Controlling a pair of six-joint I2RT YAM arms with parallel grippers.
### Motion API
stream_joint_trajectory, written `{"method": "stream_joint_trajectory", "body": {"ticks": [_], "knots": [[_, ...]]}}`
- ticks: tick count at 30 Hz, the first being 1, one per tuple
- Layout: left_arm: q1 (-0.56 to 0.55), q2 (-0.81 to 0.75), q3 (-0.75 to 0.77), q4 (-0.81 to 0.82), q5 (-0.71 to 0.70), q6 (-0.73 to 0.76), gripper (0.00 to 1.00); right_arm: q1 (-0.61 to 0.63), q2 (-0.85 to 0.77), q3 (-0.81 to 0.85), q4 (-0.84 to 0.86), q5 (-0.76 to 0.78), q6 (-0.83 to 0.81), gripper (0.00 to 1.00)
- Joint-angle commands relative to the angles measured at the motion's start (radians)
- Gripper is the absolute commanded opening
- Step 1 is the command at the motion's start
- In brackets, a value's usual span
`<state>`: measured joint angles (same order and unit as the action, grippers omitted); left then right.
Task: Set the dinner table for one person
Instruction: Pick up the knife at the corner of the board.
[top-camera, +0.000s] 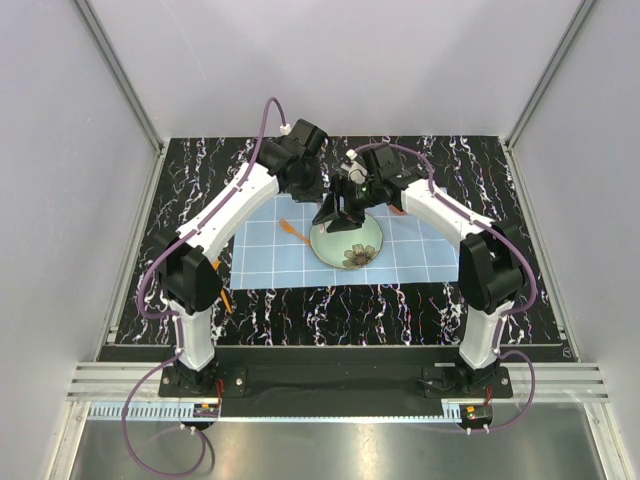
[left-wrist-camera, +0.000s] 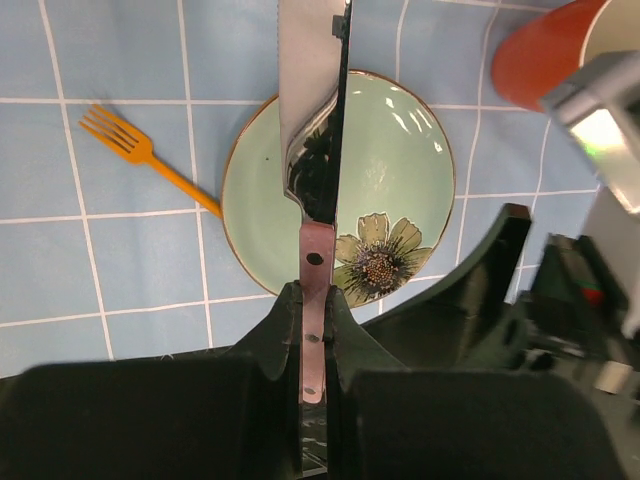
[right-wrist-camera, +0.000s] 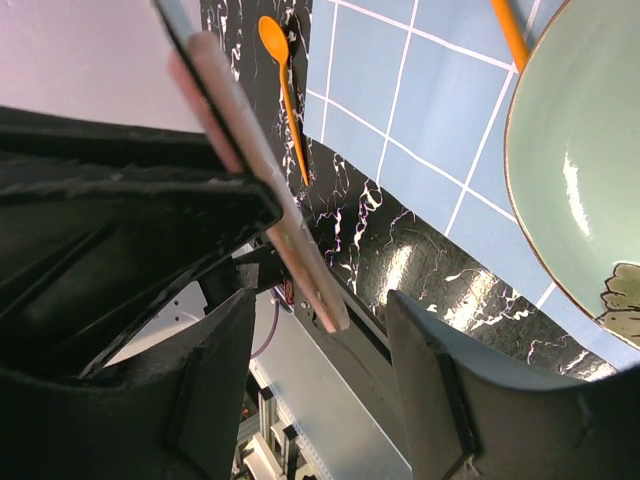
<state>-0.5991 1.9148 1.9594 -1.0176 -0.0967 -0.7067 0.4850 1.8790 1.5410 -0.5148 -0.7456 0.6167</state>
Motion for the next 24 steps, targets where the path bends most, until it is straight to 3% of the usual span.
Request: {"method": "stream_joint_trajectory", "body": {"ticks": [1,10,16,20,21,24], "knots": [[0.004,-0.007,0.058,0.03,0.04,0.019,0.0,0.013,0.009,0.048,0.039,0.005,0.005,0.62],[0.004,-0.033,0.024,0.03,0.069,0.016,0.0,0.015,0.042,0.067,0.042,0.014,-0.002,0.61],[0.004,-0.059,-0.011,0.031,0.078,0.018,0.0,0.02,0.057,0.085,0.047,0.026,0.002,0.55],[0.004,-0.072,-0.034,0.031,0.087,0.019,0.0,0.023,0.063,0.09,0.045,0.041,0.005,0.4],[0.004,-0.076,-0.037,0.03,0.092,0.021,0.0,0.024,0.065,0.091,0.047,0.046,0.005,0.27],[0.002,-0.086,-0.063,0.031,0.091,0.023,0.0,0.024,0.066,0.094,0.045,0.054,0.003,0.0]]}}
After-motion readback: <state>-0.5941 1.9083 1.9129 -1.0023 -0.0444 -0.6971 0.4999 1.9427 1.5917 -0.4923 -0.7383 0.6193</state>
